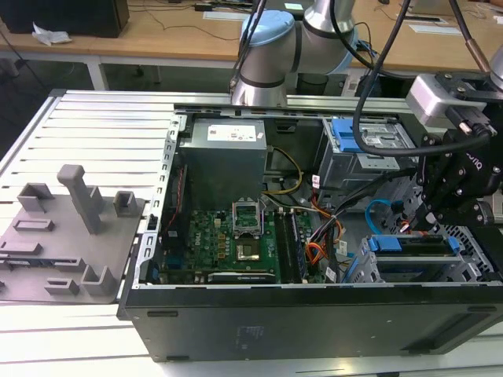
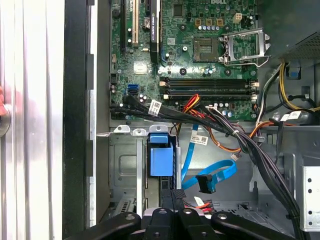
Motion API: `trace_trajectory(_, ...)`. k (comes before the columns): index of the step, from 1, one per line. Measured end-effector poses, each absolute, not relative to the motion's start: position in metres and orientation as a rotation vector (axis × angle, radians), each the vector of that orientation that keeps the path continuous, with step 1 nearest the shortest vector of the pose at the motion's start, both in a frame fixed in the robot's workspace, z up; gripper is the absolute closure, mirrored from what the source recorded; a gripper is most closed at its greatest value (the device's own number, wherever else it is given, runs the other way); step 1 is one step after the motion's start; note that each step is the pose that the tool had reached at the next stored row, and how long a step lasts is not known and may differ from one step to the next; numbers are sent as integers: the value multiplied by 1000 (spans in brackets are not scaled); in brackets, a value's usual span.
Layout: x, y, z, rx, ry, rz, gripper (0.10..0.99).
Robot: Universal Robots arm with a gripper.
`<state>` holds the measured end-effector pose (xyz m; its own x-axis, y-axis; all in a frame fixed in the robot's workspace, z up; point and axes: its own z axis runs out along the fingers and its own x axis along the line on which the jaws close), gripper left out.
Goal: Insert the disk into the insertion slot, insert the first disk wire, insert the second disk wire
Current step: 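Insert the second disk wire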
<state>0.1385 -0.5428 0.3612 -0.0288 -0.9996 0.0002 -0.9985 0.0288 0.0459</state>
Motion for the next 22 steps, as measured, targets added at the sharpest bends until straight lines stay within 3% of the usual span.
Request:
trace_trajectory(2,139,-543,361,2167,-2230,-51,980)
trace_trajectory(3,139,-543,361,2167,-2230,-51,918)
trace_trajectory(4,145,-542,361,2166,-2229,-53,784)
trace_trajectory(9,149,-516,361,2167,-2228,-54,784)
trace_trajectory(22,116,-515,363,2215,-2193,-38,784)
